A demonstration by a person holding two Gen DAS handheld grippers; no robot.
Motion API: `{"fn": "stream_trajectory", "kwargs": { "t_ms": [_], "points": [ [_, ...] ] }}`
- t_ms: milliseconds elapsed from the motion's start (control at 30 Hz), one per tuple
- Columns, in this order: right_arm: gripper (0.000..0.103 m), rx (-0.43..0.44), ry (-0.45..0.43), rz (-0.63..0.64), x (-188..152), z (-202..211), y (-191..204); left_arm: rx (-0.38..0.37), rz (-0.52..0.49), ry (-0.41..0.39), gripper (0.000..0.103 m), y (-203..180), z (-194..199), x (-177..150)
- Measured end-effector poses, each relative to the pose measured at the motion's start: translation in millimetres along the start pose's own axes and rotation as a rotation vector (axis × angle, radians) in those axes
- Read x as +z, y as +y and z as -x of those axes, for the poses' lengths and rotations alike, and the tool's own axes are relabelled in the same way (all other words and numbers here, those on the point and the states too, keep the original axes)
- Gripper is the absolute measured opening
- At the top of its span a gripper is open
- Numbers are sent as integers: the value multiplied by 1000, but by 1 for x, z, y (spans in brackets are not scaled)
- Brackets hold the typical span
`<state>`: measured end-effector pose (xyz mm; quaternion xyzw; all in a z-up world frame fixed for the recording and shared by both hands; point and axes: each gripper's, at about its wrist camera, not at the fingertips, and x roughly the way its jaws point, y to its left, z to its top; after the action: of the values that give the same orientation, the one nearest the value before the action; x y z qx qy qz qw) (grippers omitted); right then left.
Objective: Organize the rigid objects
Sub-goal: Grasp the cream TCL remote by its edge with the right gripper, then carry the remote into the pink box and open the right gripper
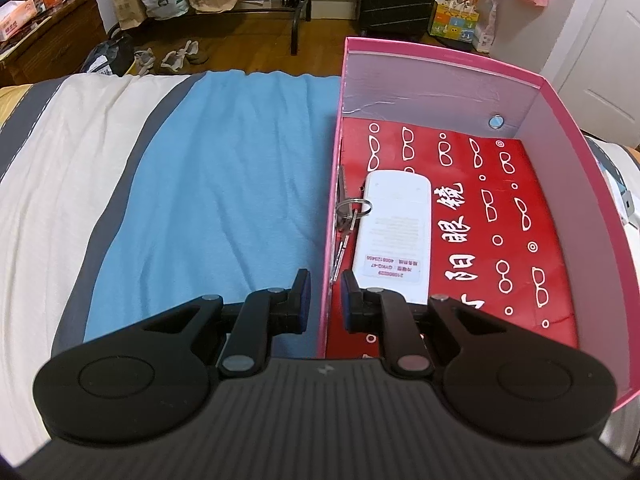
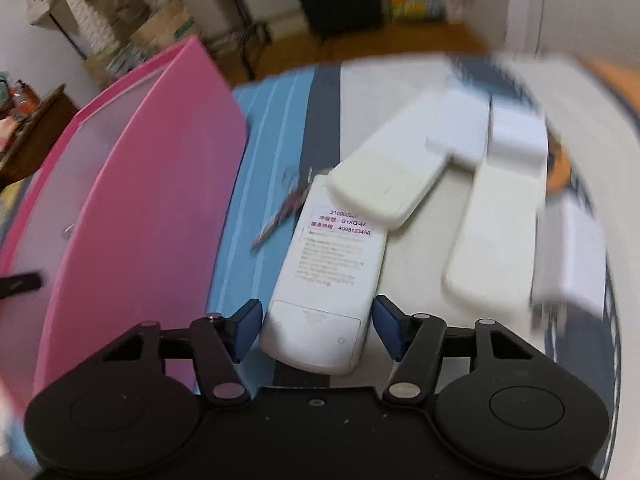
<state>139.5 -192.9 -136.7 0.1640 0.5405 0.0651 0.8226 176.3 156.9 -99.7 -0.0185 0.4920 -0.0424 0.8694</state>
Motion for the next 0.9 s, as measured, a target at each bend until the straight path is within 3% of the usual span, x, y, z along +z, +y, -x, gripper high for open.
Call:
{"fn": "stream_trajectory", "kwargs": {
  "t_ms": [67,200,500,533,567,733,900],
  "points": [
    [65,51,51,7,-4,0,-4,0,3,-3,13,0,0,0],
    [71,85,25,-57,2,-2,-15,0,-1,-2,14,0,0,0],
    [63,-50,-116,125,-9,0,13,0,5,2,14,0,0,0],
    [61,-67,-137,163,-10,6,18,-3,7,-2,14,0,2,0],
    [27,-94,-167,201,-8,13,24,-5,9,-6,14,1,2,0],
    [22,-59,-165,279,-10,23,34,-3,10,0,14,2,1,0],
    [23,0,-119,231,-4,23,23,-1,11,-3,14,2,1,1]
  ]
}}
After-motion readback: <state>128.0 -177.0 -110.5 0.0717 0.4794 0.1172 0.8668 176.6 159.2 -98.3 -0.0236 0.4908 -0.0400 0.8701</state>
